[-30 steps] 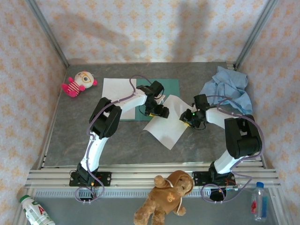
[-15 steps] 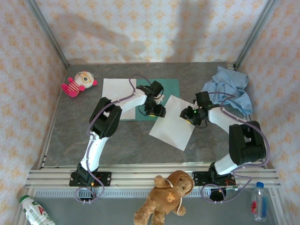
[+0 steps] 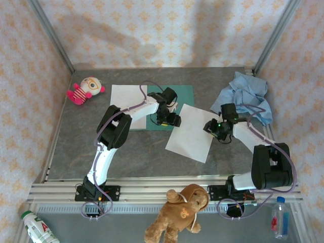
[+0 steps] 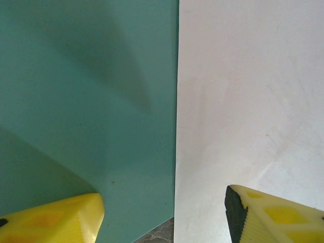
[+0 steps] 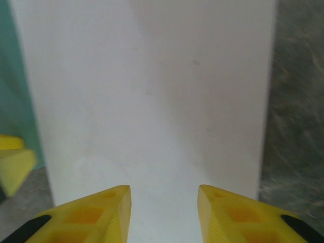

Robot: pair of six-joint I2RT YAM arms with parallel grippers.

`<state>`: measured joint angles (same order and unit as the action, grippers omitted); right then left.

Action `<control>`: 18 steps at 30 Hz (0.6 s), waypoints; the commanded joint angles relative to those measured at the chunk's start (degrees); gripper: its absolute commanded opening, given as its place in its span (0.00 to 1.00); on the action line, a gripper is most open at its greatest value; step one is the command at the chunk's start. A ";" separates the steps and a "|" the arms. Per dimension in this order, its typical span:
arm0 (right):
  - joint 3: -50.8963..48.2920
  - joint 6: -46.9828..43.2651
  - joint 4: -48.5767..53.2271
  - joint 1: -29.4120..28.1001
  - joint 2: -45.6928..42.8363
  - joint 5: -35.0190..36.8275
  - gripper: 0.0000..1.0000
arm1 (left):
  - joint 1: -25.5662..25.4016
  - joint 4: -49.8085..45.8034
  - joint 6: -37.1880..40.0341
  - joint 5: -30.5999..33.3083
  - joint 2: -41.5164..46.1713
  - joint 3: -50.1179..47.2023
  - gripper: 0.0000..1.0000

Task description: Put the files into the folder

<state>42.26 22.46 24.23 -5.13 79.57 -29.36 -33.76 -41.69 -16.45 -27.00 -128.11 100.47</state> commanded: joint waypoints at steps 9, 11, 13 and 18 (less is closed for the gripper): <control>-2.42 0.92 -6.70 0.20 7.42 -1.57 0.35 | 0.25 0.75 -0.43 -0.10 -1.01 -0.71 0.70; -2.60 1.26 -7.60 0.12 8.25 -1.96 0.35 | 0.19 0.92 -0.41 -0.34 -1.00 -0.89 0.71; -2.80 1.67 -8.42 0.05 8.75 -2.36 0.35 | 0.13 1.00 -0.44 -0.53 -0.91 -0.99 0.72; -2.67 2.84 -10.23 -0.97 10.12 -2.70 0.35 | 0.18 1.52 -0.57 -0.90 -0.90 -1.24 0.75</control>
<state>40.58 24.14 14.94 -5.21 87.83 -33.06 -33.76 -41.28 -16.64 -28.29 -128.11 100.47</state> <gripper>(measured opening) 0.347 0.745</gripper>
